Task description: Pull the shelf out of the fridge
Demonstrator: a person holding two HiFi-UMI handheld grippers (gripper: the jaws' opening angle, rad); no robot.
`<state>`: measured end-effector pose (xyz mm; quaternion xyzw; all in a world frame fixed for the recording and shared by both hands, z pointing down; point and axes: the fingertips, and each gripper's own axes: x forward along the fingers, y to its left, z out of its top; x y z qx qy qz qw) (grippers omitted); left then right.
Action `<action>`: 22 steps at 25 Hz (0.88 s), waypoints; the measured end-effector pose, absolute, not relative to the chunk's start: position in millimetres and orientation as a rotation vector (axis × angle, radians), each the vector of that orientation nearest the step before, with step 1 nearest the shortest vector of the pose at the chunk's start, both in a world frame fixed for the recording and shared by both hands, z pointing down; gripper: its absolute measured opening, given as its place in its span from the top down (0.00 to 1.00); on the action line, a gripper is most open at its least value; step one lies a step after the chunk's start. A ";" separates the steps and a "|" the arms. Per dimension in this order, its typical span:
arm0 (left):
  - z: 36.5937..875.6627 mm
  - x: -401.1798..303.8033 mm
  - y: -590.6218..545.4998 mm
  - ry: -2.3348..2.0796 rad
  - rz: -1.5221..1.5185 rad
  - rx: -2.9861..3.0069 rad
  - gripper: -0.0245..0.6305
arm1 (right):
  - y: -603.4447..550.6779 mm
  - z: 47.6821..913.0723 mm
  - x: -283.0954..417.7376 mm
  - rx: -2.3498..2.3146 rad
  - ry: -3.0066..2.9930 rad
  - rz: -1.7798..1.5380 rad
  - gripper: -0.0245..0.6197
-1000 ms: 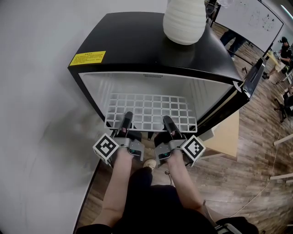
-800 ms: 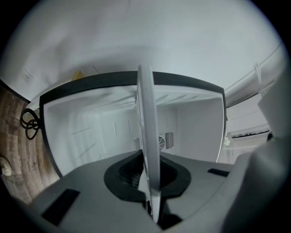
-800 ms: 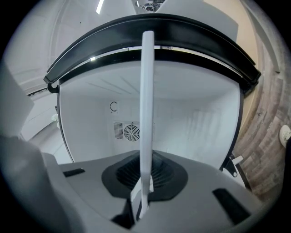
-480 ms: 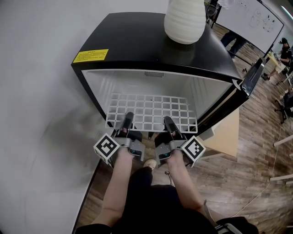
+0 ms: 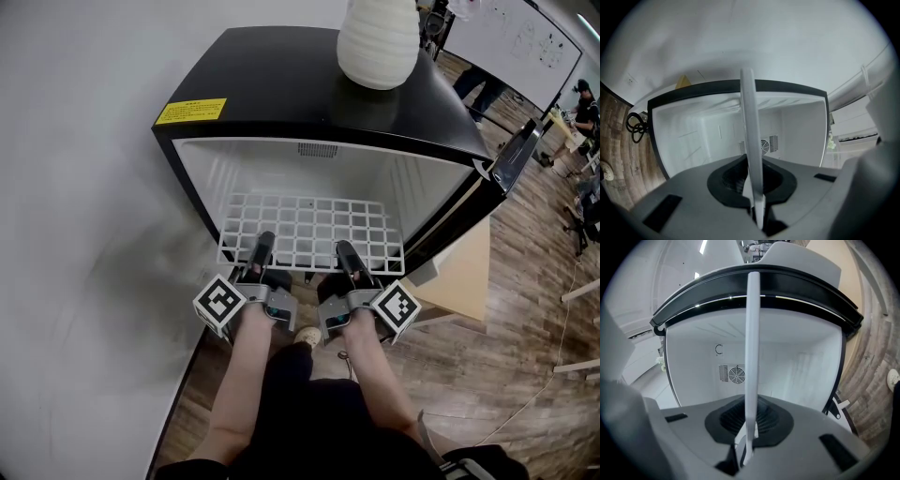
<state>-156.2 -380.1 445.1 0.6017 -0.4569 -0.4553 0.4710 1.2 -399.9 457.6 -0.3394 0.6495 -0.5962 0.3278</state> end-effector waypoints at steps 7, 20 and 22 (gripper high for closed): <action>448.0 -155.2 -379.2 -1.118 -1.120 1.480 0.92 | -398.8 461.5 3.1 -0.890 1.703 -1.560 0.95; 449.9 -154.3 -371.4 -1.123 -1.107 1.488 0.92 | -391.0 462.0 4.5 -0.894 1.706 -1.549 0.95; 450.6 -153.5 -368.1 -1.119 -1.108 1.486 0.92 | -387.8 463.6 5.5 -0.902 1.709 -1.546 0.95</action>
